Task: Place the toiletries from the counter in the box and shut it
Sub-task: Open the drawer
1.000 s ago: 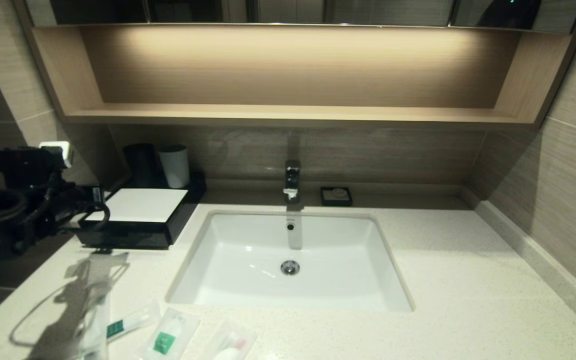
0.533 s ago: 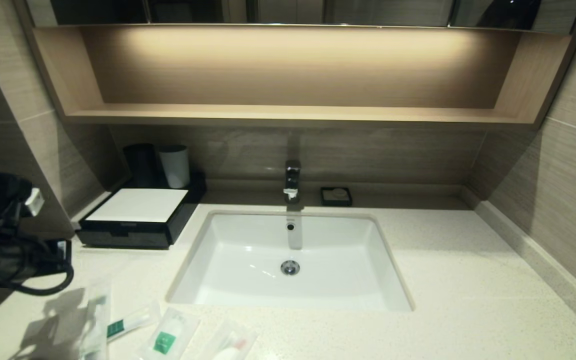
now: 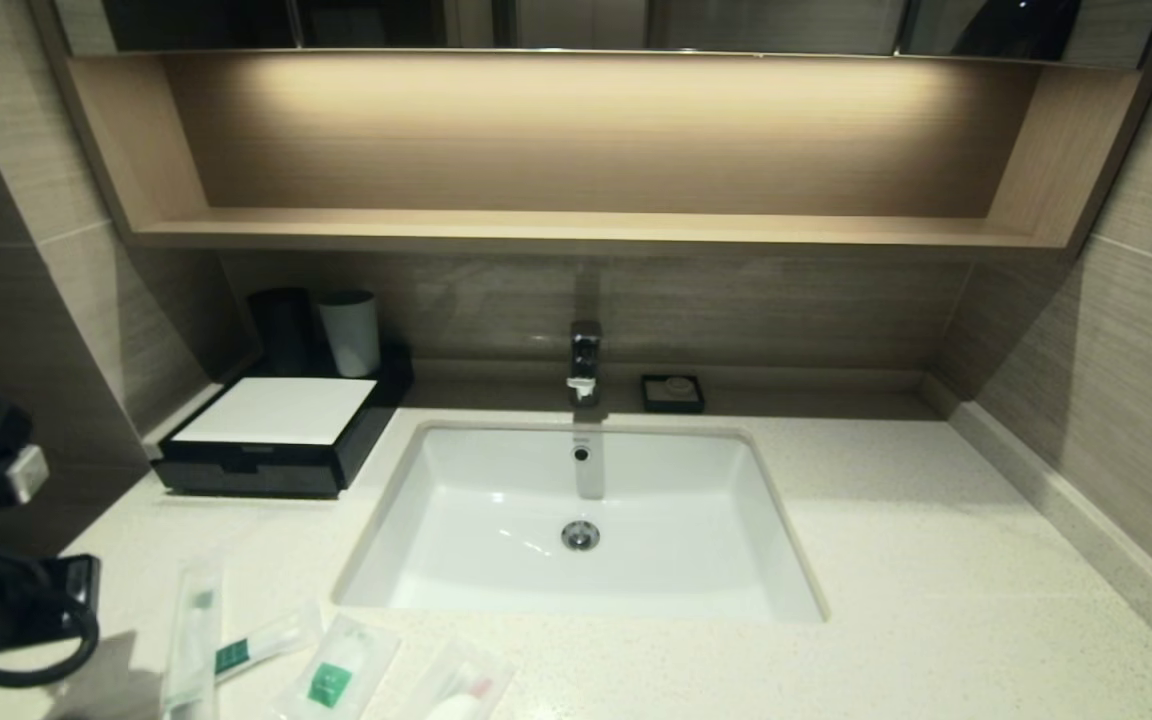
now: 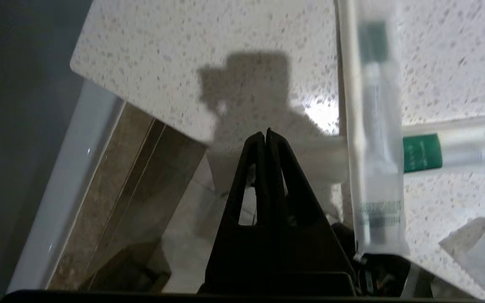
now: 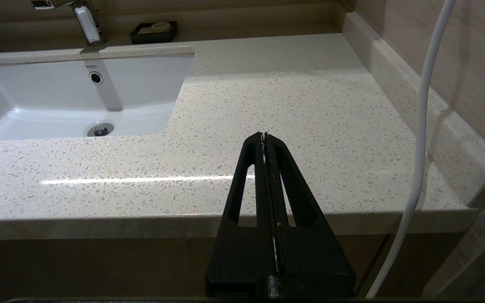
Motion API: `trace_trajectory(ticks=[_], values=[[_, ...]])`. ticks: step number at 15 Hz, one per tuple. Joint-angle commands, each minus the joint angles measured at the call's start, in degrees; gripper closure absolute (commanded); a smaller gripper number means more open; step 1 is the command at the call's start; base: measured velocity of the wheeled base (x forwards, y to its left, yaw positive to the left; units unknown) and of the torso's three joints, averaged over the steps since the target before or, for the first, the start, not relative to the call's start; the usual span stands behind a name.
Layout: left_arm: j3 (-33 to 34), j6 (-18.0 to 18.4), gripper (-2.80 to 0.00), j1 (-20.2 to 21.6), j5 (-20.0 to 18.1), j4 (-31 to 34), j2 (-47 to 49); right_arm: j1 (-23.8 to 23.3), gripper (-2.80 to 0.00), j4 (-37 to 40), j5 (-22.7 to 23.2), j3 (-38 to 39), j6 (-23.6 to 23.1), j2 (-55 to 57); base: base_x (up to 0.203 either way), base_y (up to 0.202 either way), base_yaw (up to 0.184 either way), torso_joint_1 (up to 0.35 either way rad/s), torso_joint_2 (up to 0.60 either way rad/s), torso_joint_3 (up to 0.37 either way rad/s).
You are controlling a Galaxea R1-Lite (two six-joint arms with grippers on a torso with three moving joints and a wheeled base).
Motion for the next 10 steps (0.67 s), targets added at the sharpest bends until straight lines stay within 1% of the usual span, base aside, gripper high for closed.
trace_trajectory(ticks=[1,2,3,5,7,10], values=[[-2.13,-1.79,0.0,-0.07,0.09,8.85,0.57,0.0,0.0,-0.07,0.0,0.0,-0.01,0.09,0.0,0.0,0.0,0.0,0.0,0.0],[-2.45,-2.98,0.0,-0.06,0.01,10.57,1.46,0.0,0.0,0.0,0.0,0.0,-0.01,0.09,0.0,0.0,0.0,0.0,0.0,0.0],[-2.48,-3.19,0.0,0.02,-0.15,11.05,2.18,0.01,0.0,-0.08,0.0,0.0,-0.01,0.09,0.0,0.0,0.0,0.0,0.0,0.0],[-2.62,-3.15,0.0,0.54,-0.51,11.12,3.57,0.09,0.0,0.0,0.0,0.0,-0.01,0.09,0.0,0.0,0.0,0.0,0.0,0.0],[-3.5,-2.85,0.0,0.56,-1.94,11.81,4.97,0.04,0.0,-0.04,0.0,0.0,-0.01,0.09,0.0,0.0,0.0,0.0,0.0,0.0],[-4.46,-2.67,0.0,0.56,-1.97,15.54,6.13,0.0,0.0,-0.09,0.0,0.0,-0.01,0.09,0.0,0.0,0.0,0.0,0.0,0.0]])
